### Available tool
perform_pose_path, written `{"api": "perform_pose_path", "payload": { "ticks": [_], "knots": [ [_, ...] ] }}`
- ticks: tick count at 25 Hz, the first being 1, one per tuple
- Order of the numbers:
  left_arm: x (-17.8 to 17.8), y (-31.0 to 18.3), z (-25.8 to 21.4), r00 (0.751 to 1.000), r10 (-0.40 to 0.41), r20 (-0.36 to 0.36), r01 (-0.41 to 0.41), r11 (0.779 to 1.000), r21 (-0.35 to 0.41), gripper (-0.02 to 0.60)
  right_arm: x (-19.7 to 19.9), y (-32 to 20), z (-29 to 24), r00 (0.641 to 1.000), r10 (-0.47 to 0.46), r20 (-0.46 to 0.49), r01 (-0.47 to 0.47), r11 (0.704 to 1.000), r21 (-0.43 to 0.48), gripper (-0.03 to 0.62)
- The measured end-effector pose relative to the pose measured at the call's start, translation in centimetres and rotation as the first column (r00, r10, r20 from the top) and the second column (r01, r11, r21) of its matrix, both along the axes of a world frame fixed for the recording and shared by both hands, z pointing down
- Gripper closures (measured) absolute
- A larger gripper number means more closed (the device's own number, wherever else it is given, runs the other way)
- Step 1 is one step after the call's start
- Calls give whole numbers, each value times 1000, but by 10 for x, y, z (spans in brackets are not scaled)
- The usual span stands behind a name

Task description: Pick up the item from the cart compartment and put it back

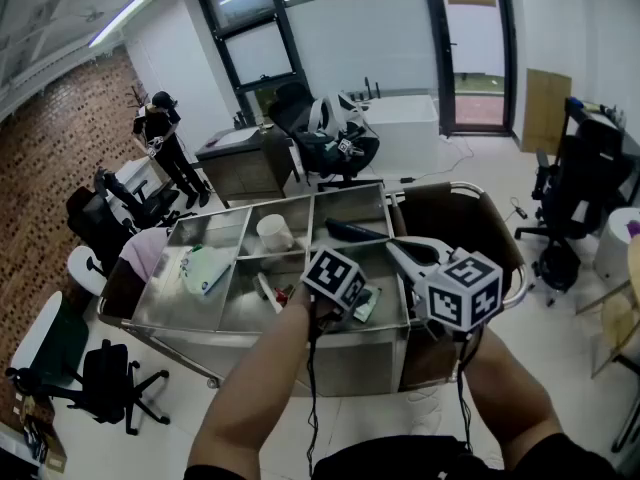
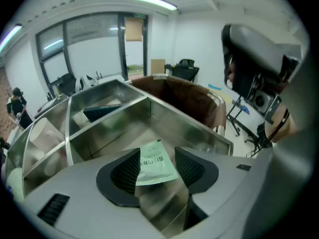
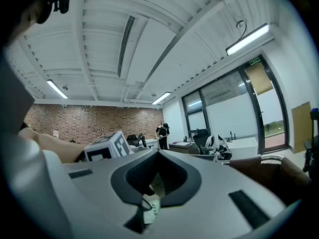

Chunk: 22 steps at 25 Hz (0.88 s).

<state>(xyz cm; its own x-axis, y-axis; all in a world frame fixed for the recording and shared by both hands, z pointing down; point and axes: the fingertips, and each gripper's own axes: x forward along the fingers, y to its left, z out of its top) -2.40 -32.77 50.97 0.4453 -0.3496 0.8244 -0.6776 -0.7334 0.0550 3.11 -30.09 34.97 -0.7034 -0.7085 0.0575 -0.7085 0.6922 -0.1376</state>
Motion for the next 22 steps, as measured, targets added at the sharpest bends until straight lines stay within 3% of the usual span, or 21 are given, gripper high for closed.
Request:
{"api": "perform_pose_path", "payload": {
  "ticks": [2, 6, 9, 12, 19, 22],
  "knots": [
    [-1, 3, 20, 993, 66, 100, -57, 995, -85, 337, 0, 1, -4, 1000, -1, 7, 1, 1000, 11, 572],
    [-16, 13, 61, 946, 185, 266, -111, 957, -269, 299, 0, 5, -10, 1000, -8, 12, 7, 1000, 30, 572],
    [-13, 11, 69, 944, 204, 261, -115, 940, -320, 288, 1, 8, -11, 1000, -11, 14, 10, 999, 34, 572],
    [-7, 13, 74, 949, 205, 240, -111, 928, -355, 235, 4, 9, -10, 1000, -9, 16, 9, 999, 32, 572],
    [-15, -13, 84, 937, 171, 305, -72, 948, -311, 233, 6, 8, -8, 1000, -8, 5, 8, 999, 33, 572],
    [-15, -16, 89, 936, 173, 306, -70, 945, -320, 233, 5, 6, -8, 1000, -11, 9, 10, 999, 33, 572]
  ]
}}
